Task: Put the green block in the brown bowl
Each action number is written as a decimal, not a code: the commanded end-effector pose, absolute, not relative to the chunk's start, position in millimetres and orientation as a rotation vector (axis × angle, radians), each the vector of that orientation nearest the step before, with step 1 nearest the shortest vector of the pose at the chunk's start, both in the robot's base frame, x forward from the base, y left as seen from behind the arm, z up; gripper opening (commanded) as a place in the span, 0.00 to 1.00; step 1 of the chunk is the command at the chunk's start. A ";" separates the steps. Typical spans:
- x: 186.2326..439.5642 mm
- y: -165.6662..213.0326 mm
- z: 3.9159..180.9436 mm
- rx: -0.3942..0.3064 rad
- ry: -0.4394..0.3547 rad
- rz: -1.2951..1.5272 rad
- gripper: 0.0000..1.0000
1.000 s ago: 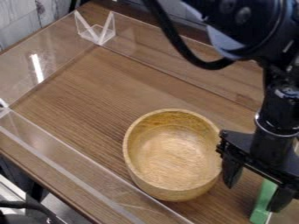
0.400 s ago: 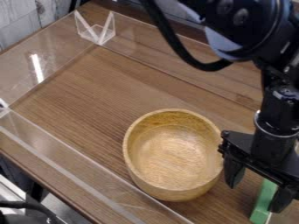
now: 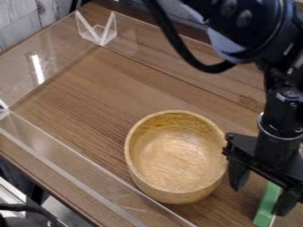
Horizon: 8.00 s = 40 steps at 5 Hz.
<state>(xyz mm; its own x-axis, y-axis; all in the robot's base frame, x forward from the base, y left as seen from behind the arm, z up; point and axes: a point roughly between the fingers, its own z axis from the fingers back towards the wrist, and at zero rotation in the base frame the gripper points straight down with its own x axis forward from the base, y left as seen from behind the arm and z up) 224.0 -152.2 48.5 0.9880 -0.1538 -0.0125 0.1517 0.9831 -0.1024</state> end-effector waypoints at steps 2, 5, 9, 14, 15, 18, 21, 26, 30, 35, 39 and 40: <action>233.5 -154.3 55.7 -0.127 -0.017 -0.156 1.00; 238.7 -155.8 55.4 -0.142 -0.022 -0.165 1.00; 242.8 -151.8 31.4 -0.150 -0.031 -0.162 1.00; 235.7 -144.6 35.8 -0.148 0.010 -0.144 0.00; 231.8 -140.4 45.9 -0.143 0.040 -0.141 0.00; 232.5 -114.1 122.0 -0.135 0.043 -0.069 0.00; 230.7 -95.0 171.8 -0.142 -0.025 -0.012 0.00; 205.2 -127.2 150.0 -0.147 -0.081 -0.051 0.00; 197.8 -79.0 151.7 -0.145 -0.121 0.022 0.00; 195.0 -66.6 138.4 -0.148 -0.124 0.042 0.00; 196.0 -63.8 131.0 -0.157 -0.131 0.059 0.00; 196.9 -62.7 128.3 -0.158 -0.133 0.062 0.00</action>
<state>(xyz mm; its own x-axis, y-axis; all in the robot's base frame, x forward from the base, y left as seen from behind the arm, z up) 192.7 -63.2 121.7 0.9933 0.0623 0.0977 -0.0470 0.9873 -0.1516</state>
